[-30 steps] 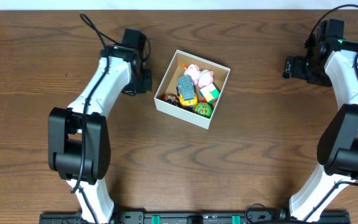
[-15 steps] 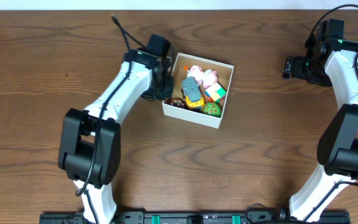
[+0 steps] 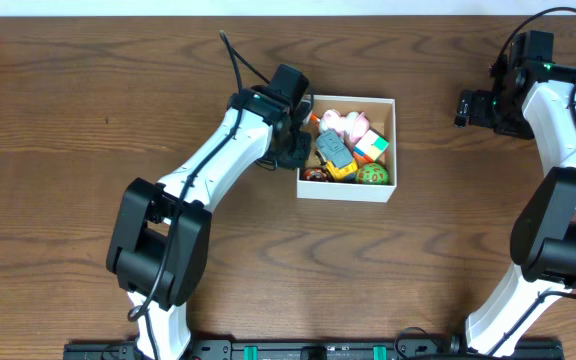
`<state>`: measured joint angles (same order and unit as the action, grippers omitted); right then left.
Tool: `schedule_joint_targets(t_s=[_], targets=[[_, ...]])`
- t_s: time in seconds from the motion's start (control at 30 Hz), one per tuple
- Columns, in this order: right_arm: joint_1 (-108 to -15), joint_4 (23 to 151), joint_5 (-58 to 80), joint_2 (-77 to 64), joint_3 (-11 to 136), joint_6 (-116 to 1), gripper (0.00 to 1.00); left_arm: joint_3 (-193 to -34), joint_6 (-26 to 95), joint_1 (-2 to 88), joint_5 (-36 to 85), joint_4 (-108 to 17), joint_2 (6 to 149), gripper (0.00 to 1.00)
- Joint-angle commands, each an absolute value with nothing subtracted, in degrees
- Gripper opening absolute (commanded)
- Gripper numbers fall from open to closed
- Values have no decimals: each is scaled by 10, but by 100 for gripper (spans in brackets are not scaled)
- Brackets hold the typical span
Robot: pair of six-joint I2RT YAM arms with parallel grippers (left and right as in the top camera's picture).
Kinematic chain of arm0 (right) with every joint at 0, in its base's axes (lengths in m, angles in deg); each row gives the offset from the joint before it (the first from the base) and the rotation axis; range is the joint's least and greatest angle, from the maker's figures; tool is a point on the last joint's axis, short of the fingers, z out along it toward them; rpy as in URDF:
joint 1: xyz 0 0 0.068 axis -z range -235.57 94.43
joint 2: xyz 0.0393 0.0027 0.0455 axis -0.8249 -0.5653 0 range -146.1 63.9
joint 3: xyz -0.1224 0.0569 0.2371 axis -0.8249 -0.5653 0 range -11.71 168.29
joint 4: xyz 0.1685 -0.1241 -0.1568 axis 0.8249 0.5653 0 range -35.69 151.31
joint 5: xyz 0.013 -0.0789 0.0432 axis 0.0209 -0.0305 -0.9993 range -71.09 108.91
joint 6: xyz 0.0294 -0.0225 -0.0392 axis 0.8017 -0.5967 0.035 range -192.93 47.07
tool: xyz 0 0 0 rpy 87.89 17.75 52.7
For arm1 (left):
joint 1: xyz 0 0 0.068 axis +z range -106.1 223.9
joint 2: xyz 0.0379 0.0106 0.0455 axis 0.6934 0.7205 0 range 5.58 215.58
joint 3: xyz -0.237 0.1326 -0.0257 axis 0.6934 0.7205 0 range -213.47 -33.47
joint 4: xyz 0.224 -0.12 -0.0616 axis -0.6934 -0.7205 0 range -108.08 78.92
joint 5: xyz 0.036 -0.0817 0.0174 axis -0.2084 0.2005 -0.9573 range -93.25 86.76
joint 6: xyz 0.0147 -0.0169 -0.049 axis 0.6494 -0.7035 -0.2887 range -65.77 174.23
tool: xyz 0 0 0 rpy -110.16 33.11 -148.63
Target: Pack container
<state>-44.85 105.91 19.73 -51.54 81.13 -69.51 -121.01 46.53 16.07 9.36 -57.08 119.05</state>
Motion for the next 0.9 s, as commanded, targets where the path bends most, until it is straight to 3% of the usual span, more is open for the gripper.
schedule_joint_targets(t_s=[0.0,0.4,0.87], targets=[[-443,1059,195,-515,808,-700,99,-1207,444,153,113,-567,1193,11],[-443,1059,195,-515,808,-700,99,-1207,334,150,116,-586,1193,11],[-443,1059,195,-515,808,-700,99,-1207,356,150,158,-640,1193,10]])
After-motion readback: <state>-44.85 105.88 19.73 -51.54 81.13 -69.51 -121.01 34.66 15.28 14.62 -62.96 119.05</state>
